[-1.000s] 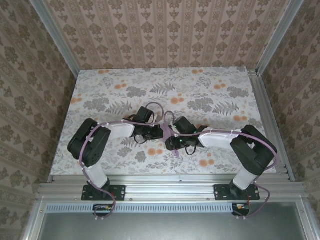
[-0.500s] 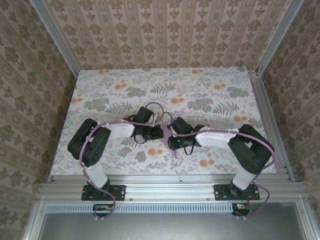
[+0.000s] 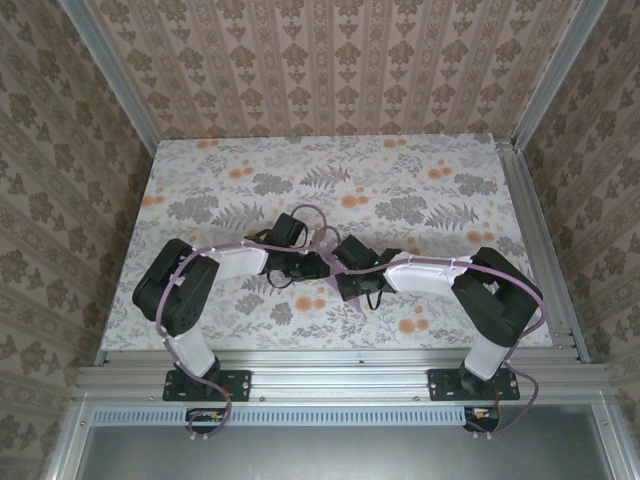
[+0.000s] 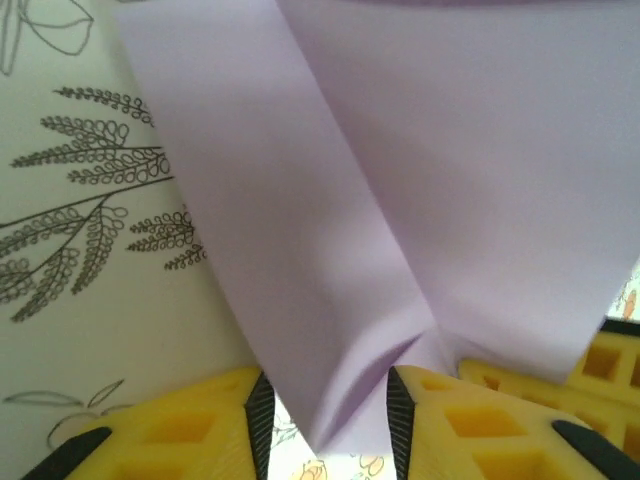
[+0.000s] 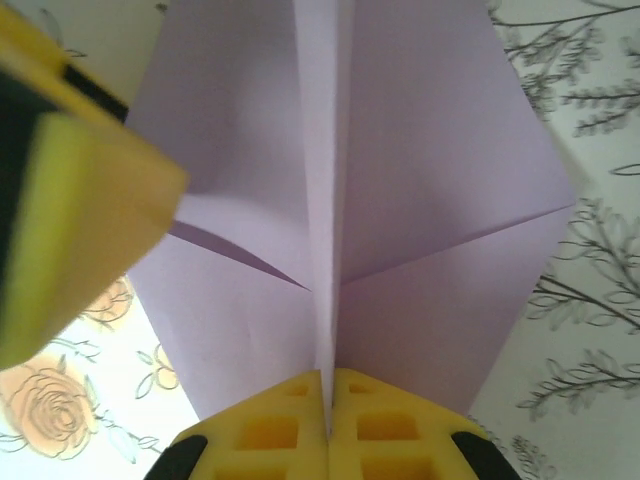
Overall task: Fold a paper plane with a square sheet of paper (pick it up from the middle)
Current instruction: Move a paper plane to the center of the table.
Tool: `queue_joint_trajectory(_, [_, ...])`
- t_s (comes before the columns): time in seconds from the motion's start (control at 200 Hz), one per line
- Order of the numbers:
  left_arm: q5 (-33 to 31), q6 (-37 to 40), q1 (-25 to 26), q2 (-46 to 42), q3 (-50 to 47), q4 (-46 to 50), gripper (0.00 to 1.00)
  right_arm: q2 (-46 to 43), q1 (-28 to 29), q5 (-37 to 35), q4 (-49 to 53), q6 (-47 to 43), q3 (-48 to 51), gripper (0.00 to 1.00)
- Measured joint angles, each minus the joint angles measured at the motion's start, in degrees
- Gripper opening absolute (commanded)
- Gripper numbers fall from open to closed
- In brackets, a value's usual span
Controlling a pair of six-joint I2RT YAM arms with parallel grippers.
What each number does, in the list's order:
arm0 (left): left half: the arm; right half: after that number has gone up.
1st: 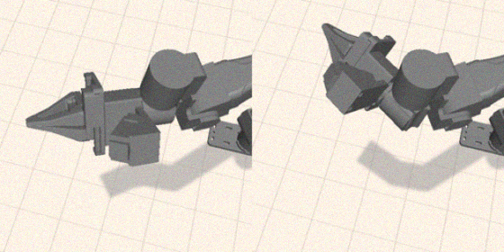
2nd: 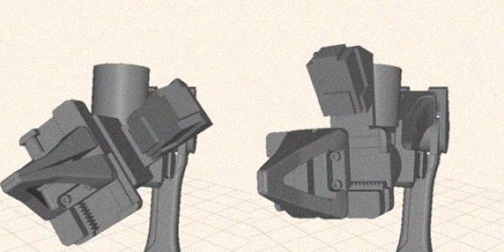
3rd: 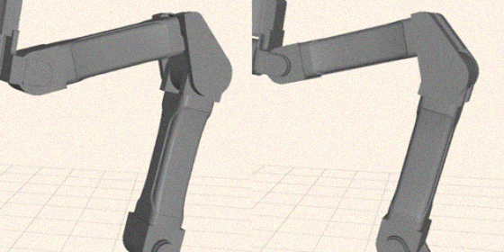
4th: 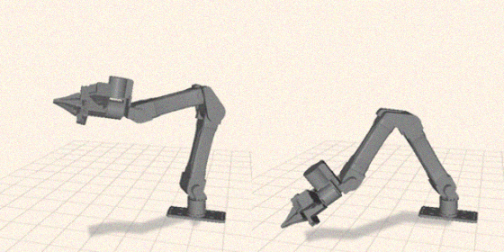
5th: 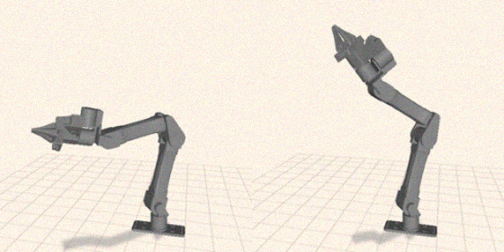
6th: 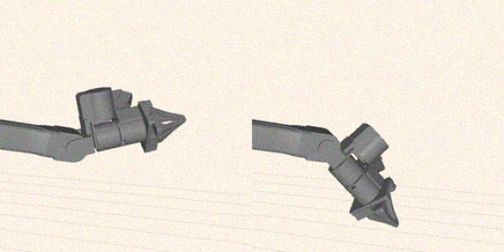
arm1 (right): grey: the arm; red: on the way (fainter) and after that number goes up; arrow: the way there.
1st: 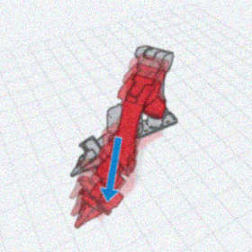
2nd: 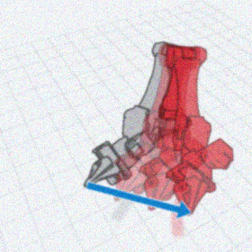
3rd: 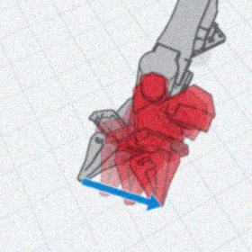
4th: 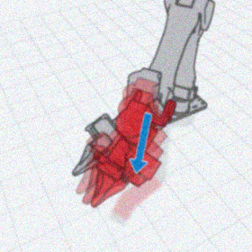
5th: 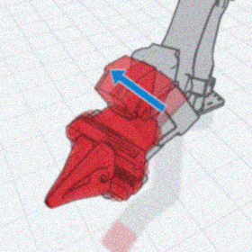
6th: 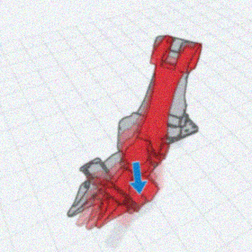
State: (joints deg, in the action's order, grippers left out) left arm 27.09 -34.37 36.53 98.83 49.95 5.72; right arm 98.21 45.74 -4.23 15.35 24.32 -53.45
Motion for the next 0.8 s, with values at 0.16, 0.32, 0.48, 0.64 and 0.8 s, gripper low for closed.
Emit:
queue_joint_trajectory(0.16, [-1.51,1.88,-1.07,-4.68,0.11,4.24,0.48,-0.11,0.07,-5.4,3.61,1.18,-1.49,0.0])
queue_joint_trajectory(0.32, [-2.97,5.4,-3.26,-10.01,1.05,9.51,0.52,0.24,0.07,-7.37,6.45,4.57,-3.17,0.02])
queue_joint_trajectory(0.48, [-3.17,8.55,-6.21,-13.18,1.51,13.62,0.55,4.39,0.07,-7.3,6.73,7.61,-6.43,0.08])
queue_joint_trajectory(0.64, [-3.1,10.27,-8.66,-15.63,1.44,16.24,0.56,6.01,0.09,-7.15,6.99,9.01,-8.13,0.16])
queue_joint_trajectory(0.8, [-2.93,11.28,-9.64,-16.41,1.03,17.31,0.56,6.75,0.17,-7.19,7.17,9.11,-8.74,0.18])
